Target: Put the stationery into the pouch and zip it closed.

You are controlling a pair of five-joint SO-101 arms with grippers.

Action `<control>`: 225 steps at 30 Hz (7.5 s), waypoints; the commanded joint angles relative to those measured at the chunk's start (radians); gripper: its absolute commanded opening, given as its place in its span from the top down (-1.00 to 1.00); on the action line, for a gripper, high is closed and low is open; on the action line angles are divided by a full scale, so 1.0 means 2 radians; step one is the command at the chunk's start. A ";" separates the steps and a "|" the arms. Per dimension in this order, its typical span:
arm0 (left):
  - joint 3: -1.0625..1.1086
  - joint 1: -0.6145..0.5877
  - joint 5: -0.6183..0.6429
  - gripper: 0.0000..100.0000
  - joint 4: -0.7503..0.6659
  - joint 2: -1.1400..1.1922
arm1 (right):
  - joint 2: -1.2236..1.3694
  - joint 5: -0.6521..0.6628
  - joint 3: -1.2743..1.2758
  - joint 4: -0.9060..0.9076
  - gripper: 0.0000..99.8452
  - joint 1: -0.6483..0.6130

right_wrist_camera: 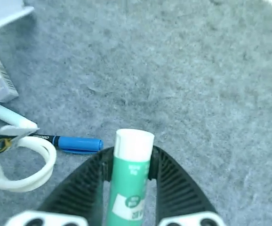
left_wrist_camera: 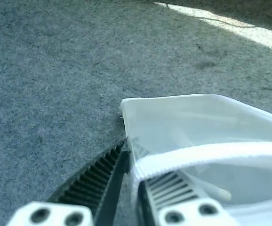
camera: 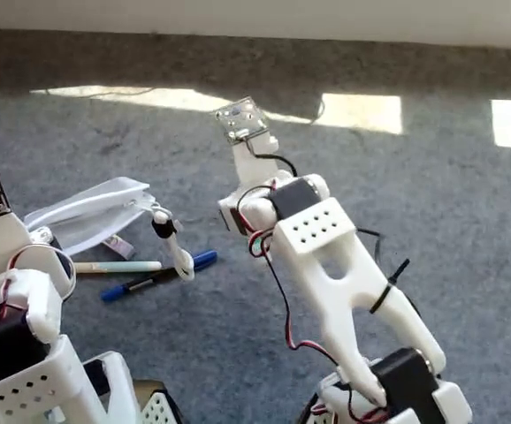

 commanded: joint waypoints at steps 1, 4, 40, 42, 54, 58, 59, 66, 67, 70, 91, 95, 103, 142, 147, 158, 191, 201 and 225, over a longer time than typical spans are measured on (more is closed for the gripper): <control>-0.019 0.038 0.002 0.98 -0.006 -0.005 | -0.081 -0.004 0.013 0.001 0.99 0.006; -0.019 0.053 0.002 0.98 -0.007 -0.005 | -0.135 -0.004 0.040 -0.021 0.99 0.006; -0.003 0.056 0.003 0.98 -0.020 -0.005 | -0.610 -0.005 0.425 -0.438 0.99 -0.206; -0.003 0.056 0.003 0.98 -0.020 -0.005 | -0.610 -0.005 0.451 -0.500 0.99 -0.217; -0.002 0.056 0.004 0.98 -0.020 -0.005 | -0.468 -0.005 0.480 -0.768 0.99 -0.227; -0.002 0.056 0.004 0.98 -0.020 -0.005 | -0.385 -0.005 0.478 -0.863 0.99 -0.227; -0.002 0.056 0.004 0.98 -0.020 -0.005 | -0.363 -0.005 0.471 -0.894 0.99 -0.227; -0.001 0.056 0.004 0.98 -0.020 -0.005 | -0.232 -0.005 0.408 -0.989 0.99 -0.227; -0.001 0.056 0.004 0.98 -0.020 -0.005 | -0.216 -0.005 0.402 -1.000 0.99 -0.227; -0.001 0.056 0.004 0.98 -0.020 -0.005 | -0.171 -0.005 0.391 -1.038 0.99 -0.227; 0.002 0.056 0.004 0.98 -0.020 -0.005 | 0.058 0.038 0.272 -1.151 0.99 -0.217; 0.002 0.056 0.004 0.98 -0.020 -0.005 | 0.120 0.086 0.273 -1.237 0.99 -0.218; 0.002 0.056 0.005 0.98 -0.020 -0.005 | 0.182 0.121 0.277 -1.302 0.83 -0.220; -0.009 -0.003 0.007 0.99 -0.023 -0.005 | -0.300 -0.011 0.316 -0.547 0.72 -0.129; -0.010 -0.037 0.020 0.99 -0.024 -0.005 | -0.301 -0.024 0.300 -0.478 0.72 -0.124; -0.007 -0.099 0.021 0.99 -0.041 -0.003 | -0.300 -0.024 0.297 -0.400 0.72 -0.111; 0.017 -0.186 0.035 0.99 -0.071 -0.002 | 0.092 -0.270 -0.103 -0.001 0.71 -0.066; 0.017 -0.185 0.035 0.99 -0.068 -0.003 | 0.261 -0.407 -0.213 0.019 0.71 -0.080; 0.019 -0.185 0.035 0.99 -0.066 -0.005 | 0.394 -0.503 -0.269 -0.064 0.72 -0.083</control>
